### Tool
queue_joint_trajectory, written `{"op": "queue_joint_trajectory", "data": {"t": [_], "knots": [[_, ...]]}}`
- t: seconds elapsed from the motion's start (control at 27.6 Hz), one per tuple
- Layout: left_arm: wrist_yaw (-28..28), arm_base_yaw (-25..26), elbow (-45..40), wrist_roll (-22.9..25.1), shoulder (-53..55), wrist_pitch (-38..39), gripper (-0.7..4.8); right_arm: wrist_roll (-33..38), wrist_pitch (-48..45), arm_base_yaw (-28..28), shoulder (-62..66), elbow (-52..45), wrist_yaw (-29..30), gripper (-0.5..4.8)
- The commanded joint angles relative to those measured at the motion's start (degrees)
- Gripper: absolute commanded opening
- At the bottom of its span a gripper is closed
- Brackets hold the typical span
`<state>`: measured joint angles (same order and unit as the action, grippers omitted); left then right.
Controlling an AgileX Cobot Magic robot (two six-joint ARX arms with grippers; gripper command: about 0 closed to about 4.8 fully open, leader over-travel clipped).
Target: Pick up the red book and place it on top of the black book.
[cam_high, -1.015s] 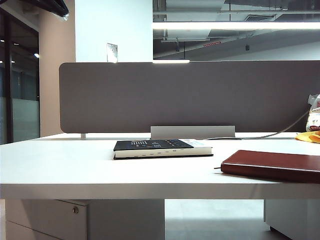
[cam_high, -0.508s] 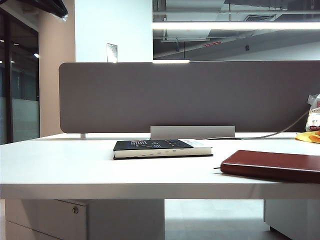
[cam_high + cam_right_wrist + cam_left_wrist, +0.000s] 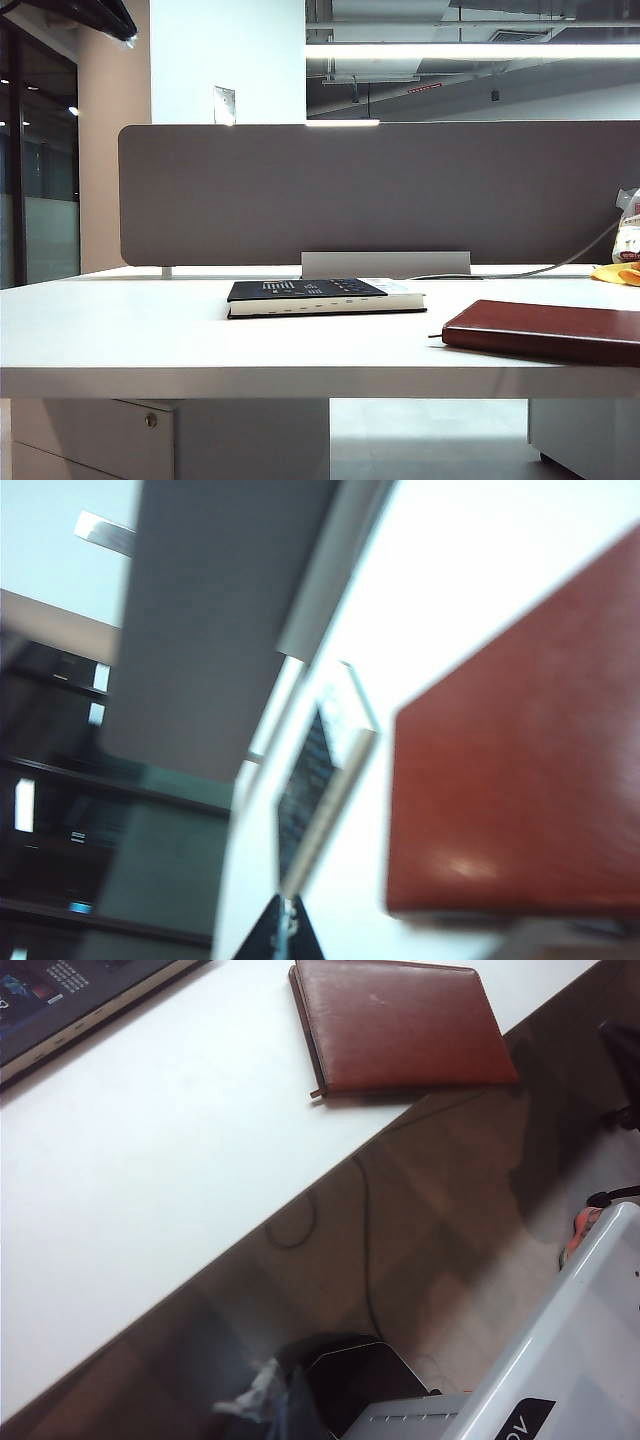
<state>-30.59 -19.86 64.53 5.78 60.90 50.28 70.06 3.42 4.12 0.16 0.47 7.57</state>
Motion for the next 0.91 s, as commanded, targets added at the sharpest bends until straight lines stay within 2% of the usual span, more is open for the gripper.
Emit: {"op": "queue_joint_trajectory", "data": {"t": [0.04,0.51,0.91], "knots": [[-0.1,0.0,0.3,0.2,0.6,-0.2,-0.06,3.1,-7.0,0.0,0.1,0.3,0.0,-0.01],[-0.3,0.0,0.3,0.3,1.0,-0.2,-0.06,1.9,-7.1,0.0,2.6,12.0,-2.3,-0.01],[-0.5,0.0,0.3,0.2,1.0,-0.2,-0.06,-3.0,-7.9,0.0,19.3,23.6,-0.5,-0.01]]}}
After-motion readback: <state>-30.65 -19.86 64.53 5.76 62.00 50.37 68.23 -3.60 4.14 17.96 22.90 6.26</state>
